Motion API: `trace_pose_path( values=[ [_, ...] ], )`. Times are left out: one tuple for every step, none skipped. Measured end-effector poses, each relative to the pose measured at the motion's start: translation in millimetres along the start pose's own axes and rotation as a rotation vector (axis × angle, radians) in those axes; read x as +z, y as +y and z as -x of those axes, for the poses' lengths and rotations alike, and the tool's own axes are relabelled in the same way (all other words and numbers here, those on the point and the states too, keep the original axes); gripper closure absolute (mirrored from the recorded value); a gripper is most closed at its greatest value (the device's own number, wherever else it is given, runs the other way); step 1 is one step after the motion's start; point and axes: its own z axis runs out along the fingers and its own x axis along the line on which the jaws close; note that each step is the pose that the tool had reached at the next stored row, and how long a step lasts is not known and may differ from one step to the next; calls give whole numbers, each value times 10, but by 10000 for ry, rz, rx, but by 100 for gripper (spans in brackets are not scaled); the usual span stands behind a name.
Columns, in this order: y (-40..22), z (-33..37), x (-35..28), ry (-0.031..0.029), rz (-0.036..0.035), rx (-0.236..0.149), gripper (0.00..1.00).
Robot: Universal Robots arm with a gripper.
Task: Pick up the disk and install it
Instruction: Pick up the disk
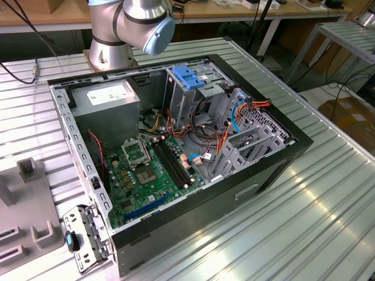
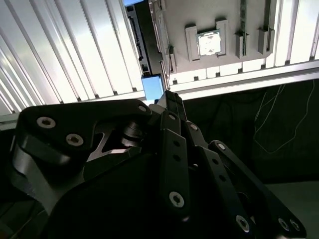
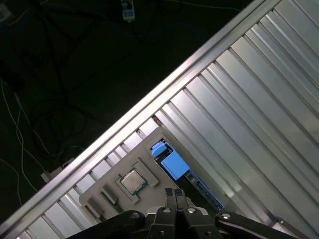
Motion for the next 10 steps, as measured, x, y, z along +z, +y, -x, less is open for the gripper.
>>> trace_pose_path(
  values=[
    [0, 0, 0, 2, -1, -48, 89],
    [0, 0, 0, 4, 0, -90, 89],
    [0, 0, 0, 7, 0, -143, 89],
    [0, 0, 0, 9, -1, -200, 89],
    [0, 0, 0, 12, -1, -250, 89],
    [0, 0, 0, 15, -1, -299, 89],
    [0, 0, 0, 16, -2, -346, 89],
    [0, 0, 0, 19, -2, -390, 89],
    [0, 0, 0, 21, -2, -436, 89],
    [0, 0, 0, 24, -3, -509, 89]
  ],
)
